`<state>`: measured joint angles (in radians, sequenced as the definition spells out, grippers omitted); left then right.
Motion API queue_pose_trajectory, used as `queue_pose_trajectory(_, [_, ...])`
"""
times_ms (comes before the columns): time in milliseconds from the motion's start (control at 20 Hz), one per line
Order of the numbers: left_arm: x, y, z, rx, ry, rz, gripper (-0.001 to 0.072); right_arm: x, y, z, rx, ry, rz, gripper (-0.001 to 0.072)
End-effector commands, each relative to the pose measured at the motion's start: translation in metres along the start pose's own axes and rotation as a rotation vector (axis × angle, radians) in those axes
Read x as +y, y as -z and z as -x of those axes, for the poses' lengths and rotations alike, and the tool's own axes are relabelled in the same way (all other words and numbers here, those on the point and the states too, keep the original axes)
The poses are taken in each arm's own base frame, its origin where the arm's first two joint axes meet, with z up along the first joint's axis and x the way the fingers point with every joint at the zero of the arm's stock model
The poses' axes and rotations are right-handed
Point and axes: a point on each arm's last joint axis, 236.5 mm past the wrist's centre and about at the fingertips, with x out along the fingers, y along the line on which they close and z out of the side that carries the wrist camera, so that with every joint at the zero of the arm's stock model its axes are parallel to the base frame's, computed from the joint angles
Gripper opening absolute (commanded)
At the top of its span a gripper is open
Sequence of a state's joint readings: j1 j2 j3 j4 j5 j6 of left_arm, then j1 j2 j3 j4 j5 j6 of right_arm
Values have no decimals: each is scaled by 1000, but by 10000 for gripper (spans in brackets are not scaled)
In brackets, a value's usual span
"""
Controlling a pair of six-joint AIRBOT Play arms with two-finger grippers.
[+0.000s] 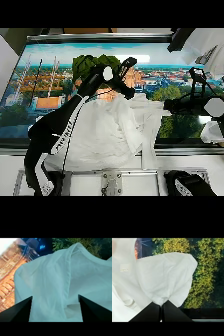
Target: Fold the clothes and pants, and hang the long-sleeved shirts on hangers.
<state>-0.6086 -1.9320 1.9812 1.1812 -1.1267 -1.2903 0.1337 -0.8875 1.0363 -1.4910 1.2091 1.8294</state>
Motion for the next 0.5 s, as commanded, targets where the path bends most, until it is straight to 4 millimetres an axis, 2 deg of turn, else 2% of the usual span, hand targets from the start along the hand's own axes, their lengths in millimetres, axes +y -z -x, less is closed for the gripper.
queue_pose_trajectory(0, [-7,-8,-15,-49,14,-21,625,6,3,0,11,-25,-8,20])
queue_pose_trajectory(250, [-15,1,-48,-3,35,-19,625,9,3,0,14,-35,-12,19])
queue_pose_trajectory(450, [-5,-34,-55,-155,-6,93,625,11,4,0,18,-47,-17,19])
